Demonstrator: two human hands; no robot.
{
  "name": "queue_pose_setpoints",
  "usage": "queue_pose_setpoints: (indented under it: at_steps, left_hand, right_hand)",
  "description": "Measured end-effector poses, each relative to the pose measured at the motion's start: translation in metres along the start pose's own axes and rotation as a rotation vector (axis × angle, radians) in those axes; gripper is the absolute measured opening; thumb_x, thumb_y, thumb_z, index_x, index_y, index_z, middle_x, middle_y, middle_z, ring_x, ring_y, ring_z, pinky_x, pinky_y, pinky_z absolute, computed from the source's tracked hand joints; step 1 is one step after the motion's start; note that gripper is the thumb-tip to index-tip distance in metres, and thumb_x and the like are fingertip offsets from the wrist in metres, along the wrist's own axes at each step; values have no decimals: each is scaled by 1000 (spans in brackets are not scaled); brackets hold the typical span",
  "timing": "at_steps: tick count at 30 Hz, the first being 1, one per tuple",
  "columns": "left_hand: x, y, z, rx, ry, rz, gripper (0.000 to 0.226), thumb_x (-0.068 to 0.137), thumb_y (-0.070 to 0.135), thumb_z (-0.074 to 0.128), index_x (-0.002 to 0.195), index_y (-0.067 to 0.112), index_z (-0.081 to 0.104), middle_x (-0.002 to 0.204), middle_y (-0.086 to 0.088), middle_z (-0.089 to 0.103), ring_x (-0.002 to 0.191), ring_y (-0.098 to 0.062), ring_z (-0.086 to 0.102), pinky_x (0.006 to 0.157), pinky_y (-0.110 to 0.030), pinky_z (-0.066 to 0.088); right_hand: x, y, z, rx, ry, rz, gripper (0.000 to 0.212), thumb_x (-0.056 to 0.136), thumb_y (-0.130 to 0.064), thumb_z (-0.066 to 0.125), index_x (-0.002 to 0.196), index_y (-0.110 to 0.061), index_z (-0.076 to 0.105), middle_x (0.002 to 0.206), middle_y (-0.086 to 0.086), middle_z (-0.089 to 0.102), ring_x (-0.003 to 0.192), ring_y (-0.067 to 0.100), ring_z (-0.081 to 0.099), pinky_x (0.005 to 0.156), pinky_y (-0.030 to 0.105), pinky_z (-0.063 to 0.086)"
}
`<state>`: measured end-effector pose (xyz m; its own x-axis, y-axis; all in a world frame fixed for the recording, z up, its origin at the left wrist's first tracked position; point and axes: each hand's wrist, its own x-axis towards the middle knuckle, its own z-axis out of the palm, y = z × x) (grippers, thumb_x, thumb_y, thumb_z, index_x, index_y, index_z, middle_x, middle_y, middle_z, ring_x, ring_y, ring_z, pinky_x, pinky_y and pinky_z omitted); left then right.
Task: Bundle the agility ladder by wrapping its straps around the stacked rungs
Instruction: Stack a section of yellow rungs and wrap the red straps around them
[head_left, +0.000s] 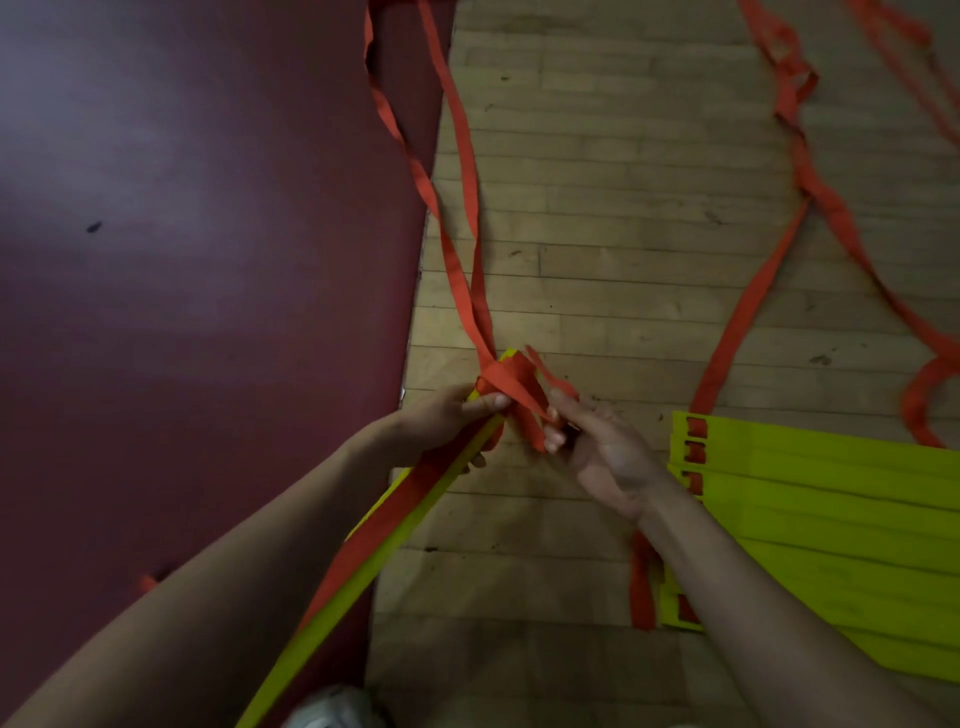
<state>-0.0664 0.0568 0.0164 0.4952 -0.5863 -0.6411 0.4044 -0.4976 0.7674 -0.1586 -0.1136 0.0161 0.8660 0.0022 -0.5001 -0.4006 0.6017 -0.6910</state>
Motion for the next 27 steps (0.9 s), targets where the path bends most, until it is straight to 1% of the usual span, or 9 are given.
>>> queue_pose_setpoints:
  at_steps: [4, 7, 10, 13, 16, 19, 22, 25, 27]
  left_hand:
    - [-6, 6, -3, -50, -49, -18, 22, 97, 40, 50, 98, 19, 52, 77, -3, 57, 62, -17, 59, 58, -32, 52]
    - [-8, 7, -4, -57, -56, -12, 26, 98, 39, 48, 109, 16, 52, 79, -3, 57, 61, -15, 59, 57, -31, 52]
    - [-9, 10, -8, -60, -42, 3, 39, 98, 44, 45, 117, 11, 50, 85, -6, 57, 62, -14, 60, 57, -31, 52]
    - [-10, 15, -8, -57, -42, -12, 46, 96, 54, 39, 117, 14, 51, 86, -7, 58, 64, -16, 59, 56, -30, 52]
    - [-12, 17, -5, -41, -39, -28, 56, 90, 65, 34, 118, 21, 54, 81, -5, 59, 65, -17, 57, 56, -28, 51]
    - [-11, 17, -3, -2, 29, 0, 63, 80, 68, 43, 112, 17, 59, 83, -8, 63, 64, -18, 58, 57, -30, 50]
    - [-9, 15, -5, 12, 84, 39, 53, 89, 57, 51, 105, 8, 59, 84, -12, 62, 63, -20, 58, 57, -33, 50]
    - [-10, 13, -6, -11, 59, 59, 47, 93, 49, 53, 112, 6, 57, 87, -15, 63, 63, -22, 58, 54, -32, 51]
    - [-12, 15, -7, -22, 26, 73, 44, 95, 45, 53, 117, 7, 54, 89, -13, 62, 64, -22, 59, 53, -31, 52]
  right_hand:
    - [-2, 10, -6, 55, 35, -68, 29, 85, -22, 56, 57, -17, 51, 58, -2, 39, 54, 11, 40, 56, 22, 37]
    - [-5, 14, -5, -7, 63, -97, 28, 80, -27, 63, 60, -14, 48, 58, -3, 40, 53, 11, 43, 56, 22, 38]
    - [-12, 25, 1, -153, 41, -61, 21, 79, -25, 63, 61, -15, 60, 62, -1, 51, 61, 12, 52, 63, 22, 46]
    - [-16, 40, 7, -153, 38, -37, 11, 80, -22, 62, 82, -16, 70, 77, -2, 65, 78, 13, 61, 76, 27, 50]
    - [-13, 48, 7, -161, 100, -45, 17, 90, -13, 58, 102, -12, 69, 95, 1, 71, 91, 14, 66, 86, 31, 52]
    - [-14, 54, 8, -173, 122, -25, 14, 92, -3, 55, 95, -9, 68, 88, 0, 73, 87, 15, 67, 81, 28, 53]
    - [-15, 59, 10, -143, 149, 27, 12, 91, -3, 56, 91, -7, 67, 86, 3, 73, 83, 15, 67, 79, 26, 53]
    - [-10, 57, 2, -217, 321, 71, 13, 94, -19, 57, 99, -13, 68, 99, 3, 72, 92, 19, 66, 78, 30, 48]
    - [-4, 49, -8, -306, 609, 22, 14, 93, -20, 59, 103, -11, 63, 103, 5, 66, 95, 23, 62, 69, 27, 43]
